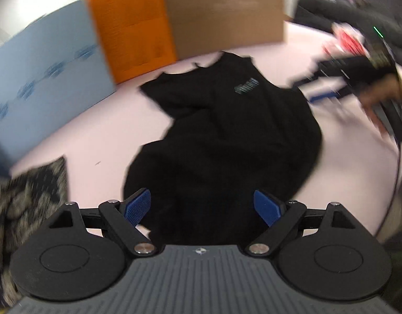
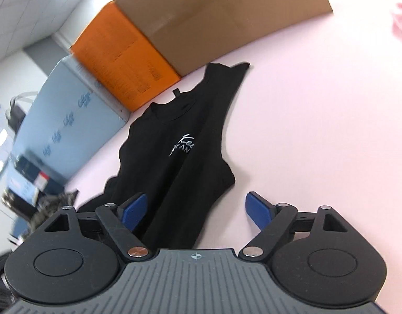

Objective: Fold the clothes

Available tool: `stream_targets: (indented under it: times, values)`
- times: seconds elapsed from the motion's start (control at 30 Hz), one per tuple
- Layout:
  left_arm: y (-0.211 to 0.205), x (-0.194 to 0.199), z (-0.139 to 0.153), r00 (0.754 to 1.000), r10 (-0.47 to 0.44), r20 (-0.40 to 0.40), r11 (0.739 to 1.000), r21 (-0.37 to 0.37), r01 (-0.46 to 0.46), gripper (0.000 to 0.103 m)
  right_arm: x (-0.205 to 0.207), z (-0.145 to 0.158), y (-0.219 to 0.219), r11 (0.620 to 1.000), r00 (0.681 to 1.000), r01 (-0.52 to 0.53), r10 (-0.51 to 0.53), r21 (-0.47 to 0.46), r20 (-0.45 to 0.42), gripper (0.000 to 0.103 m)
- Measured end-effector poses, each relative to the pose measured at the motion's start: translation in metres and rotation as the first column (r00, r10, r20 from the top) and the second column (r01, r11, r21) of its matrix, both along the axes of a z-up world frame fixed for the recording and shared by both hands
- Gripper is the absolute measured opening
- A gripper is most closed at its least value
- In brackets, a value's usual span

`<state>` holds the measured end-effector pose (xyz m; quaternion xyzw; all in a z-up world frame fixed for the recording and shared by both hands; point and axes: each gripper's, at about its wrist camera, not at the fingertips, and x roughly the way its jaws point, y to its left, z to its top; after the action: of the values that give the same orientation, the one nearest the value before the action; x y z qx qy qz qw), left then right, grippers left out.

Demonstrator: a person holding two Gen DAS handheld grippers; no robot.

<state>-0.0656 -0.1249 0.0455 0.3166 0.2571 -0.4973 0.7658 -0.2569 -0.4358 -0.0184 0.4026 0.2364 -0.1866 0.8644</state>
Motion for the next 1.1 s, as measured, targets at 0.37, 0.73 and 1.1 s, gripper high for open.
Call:
stream_targets:
  times: [0.37,0.73,1.1]
  values:
    - [-0.021,-0.06,0.032,0.988,0.019,0.154,1.0,0.019,-0.022,0.004,0.011,0.005,-0.052,0.991,0.995,-0.101,0.101,0.084,0.002,0.003]
    - [-0.021,-0.133,0.112,0.941,-0.234,-0.243,0.929,-0.343,0.143,0.098,-0.01,0.085,-0.145,0.973,0.997,0.004,-0.021,-0.233,-0.071,0.013]
    - [-0.01,-0.038,0.015,0.784,0.559,-0.268,0.775,-0.167,-0.61,0.098,-0.096,0.02,-0.051,0.899,0.901,-0.429,0.432,-0.085,0.03,0.082]
